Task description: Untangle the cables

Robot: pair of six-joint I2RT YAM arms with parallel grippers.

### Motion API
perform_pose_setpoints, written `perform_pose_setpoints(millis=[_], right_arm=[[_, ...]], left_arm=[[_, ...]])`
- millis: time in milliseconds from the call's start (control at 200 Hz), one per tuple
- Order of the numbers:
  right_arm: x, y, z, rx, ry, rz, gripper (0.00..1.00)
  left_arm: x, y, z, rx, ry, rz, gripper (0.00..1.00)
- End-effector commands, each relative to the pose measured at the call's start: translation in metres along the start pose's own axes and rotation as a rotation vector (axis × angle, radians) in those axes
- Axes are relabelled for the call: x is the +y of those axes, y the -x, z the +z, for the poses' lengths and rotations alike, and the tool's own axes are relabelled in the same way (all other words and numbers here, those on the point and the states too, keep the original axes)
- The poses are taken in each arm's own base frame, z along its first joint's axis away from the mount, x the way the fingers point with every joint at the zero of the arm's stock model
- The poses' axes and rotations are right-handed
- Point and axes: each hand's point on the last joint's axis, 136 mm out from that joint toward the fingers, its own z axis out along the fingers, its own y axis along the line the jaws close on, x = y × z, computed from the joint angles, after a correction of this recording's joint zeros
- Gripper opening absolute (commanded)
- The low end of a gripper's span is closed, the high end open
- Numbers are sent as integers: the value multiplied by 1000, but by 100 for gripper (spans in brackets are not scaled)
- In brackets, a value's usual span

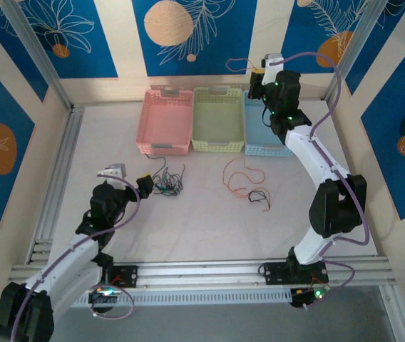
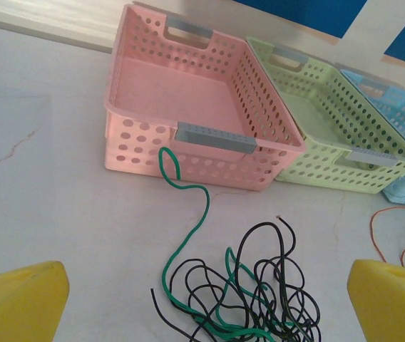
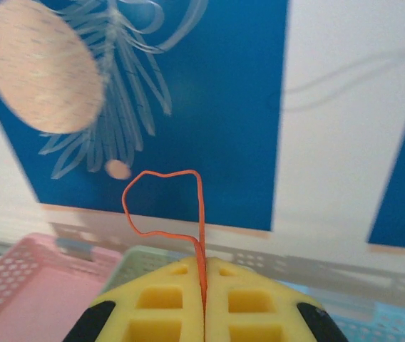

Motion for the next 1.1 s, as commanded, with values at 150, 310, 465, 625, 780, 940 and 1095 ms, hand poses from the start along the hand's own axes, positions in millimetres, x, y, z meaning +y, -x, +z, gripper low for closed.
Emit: perform_pose_setpoints(millis=[150,310,465,625,780,940,1095], right_arm=[[-65,-39,17,55,-213,76,0],[-85,-79,27,125,-234,142,0],[-91,-107,37,185,-230,190,0],[-86,-95,44,160,-210,186,0],[-79,-46,44,58,-214,142,0],[-77,-4,39,-24,-231,117,0],[-83,9,39,-48,-260,87,0]], left_arm=[[-3,12,-1,-34,-9,11,100],[-4,12,0,-32,-11,11,100],[-4,11,-1,-31,-10,11,100],[-4,11,0,-30,-10,12,100],[-4,11,0,-31,-9,11,100],[-4,12,-1,-33,-13,11,100],[-6,11,0,-30,-20,13,100]])
